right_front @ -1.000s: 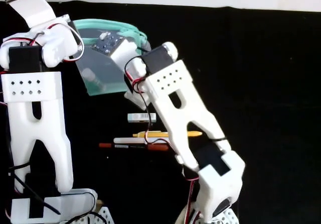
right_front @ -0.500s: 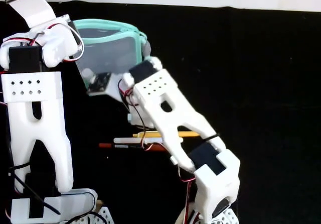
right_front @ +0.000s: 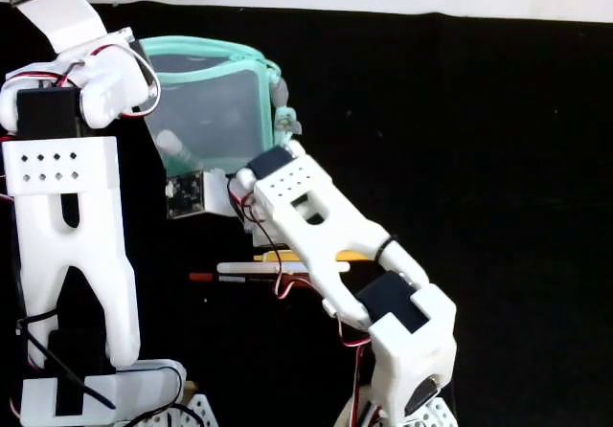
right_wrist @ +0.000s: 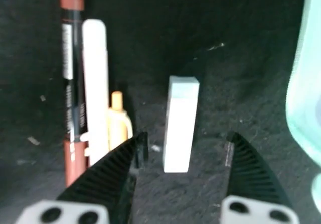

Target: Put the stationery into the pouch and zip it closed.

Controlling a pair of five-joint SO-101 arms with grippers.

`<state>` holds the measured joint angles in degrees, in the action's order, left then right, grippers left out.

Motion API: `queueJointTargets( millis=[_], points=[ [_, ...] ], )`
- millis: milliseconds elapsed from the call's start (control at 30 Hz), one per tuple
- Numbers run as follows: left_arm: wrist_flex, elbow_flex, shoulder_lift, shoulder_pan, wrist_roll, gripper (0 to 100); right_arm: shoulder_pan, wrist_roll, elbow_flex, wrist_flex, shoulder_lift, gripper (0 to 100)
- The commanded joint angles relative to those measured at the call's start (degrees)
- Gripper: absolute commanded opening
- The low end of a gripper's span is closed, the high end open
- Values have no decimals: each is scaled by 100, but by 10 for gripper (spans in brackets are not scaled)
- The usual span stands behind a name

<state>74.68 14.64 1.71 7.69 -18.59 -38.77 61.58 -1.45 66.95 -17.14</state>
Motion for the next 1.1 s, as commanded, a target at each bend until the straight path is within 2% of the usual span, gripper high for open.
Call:
queueJointTargets(
  millis=[0,200,400,467,567,633,867,1067],
  points=[
    [88,-92,462,-22,-26,6,-101,97,-101,-470,31,235],
    [88,-92,462,-22,-26,6,-338,97,-145,-831,-470,235],
    [88,-92,462,-22,-26,6,-409,53,435,-875,-1288,225],
    [88,-92,462,-22,-26,6,-365,53,541,-875,-1367,167],
    [88,-92,462,-22,-26,6,-312,-123,611,-875,-1376,1],
    [88,-92,462,-22,-26,6,-259,-387,611,-875,-1376,19],
    [88,-92,462,-22,-26,6,-136,-457,620,-488,-1297,8],
    [88,-92,462,-22,-26,6,31,-1389,567,-136,-620,7]
  ],
)
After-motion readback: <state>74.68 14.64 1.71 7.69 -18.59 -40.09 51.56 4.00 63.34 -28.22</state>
